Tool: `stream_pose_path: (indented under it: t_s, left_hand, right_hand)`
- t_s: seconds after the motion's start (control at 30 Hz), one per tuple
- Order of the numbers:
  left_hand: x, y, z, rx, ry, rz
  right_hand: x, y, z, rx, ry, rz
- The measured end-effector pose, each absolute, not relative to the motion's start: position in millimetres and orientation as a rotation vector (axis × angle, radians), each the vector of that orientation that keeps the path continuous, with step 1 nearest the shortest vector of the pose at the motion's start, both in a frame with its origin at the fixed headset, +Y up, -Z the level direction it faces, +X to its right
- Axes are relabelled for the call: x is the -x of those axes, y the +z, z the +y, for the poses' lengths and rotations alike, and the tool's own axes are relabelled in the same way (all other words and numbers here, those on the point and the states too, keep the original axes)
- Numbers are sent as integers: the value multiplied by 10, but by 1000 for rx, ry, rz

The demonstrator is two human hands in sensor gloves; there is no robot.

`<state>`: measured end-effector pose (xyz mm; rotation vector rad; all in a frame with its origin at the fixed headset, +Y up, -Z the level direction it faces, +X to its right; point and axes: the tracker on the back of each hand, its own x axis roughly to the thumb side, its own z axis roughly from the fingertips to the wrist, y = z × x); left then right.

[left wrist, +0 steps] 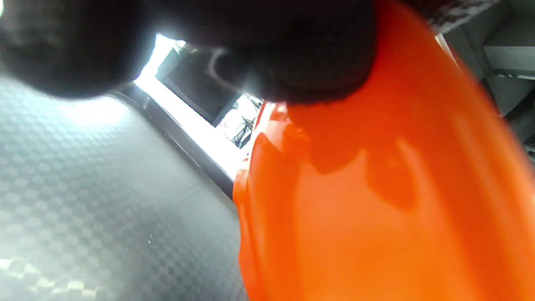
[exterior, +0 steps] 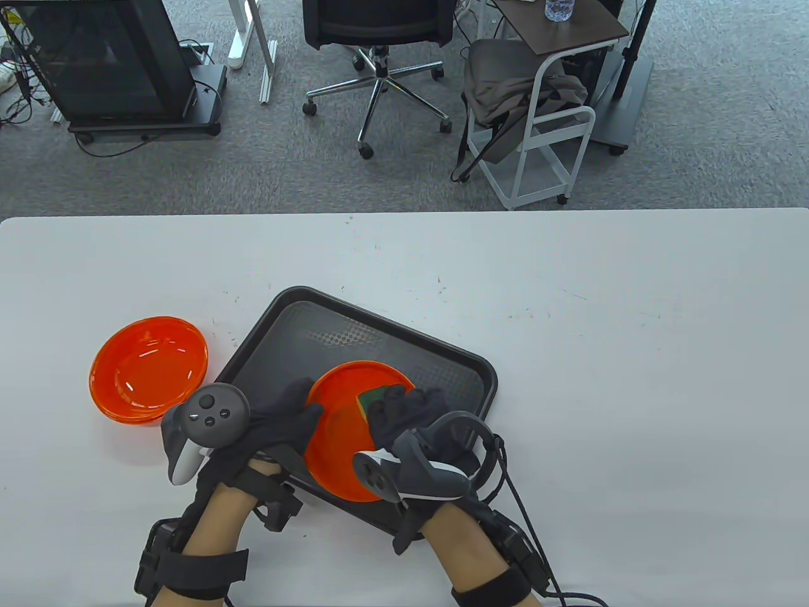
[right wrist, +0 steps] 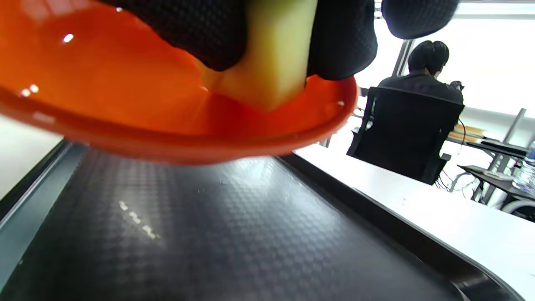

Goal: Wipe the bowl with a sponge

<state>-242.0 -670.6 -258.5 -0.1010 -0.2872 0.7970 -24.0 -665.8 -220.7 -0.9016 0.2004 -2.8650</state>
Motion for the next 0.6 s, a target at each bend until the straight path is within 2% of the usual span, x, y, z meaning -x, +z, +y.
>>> stream_pose_path:
  t_s: [0.1,0.3,0.43,0.6]
  left_hand:
    - [2356,-2552,-6692,89,779,-308]
    - [2362,-2559,-6690,36,776,-297]
    - [2467,-2588,-6679,6,787,-259]
    - [2630,-2599,-6619,-55,777,-211]
  right_hand:
    - [269,-2170,-6656,1017,-2930,285]
    - [316,-2115,-6676,1305,-3067,305]
    - [385,-2104,-6688,1457,-3099,122]
    - [428,-2075,-6670,1378,-3055,-101]
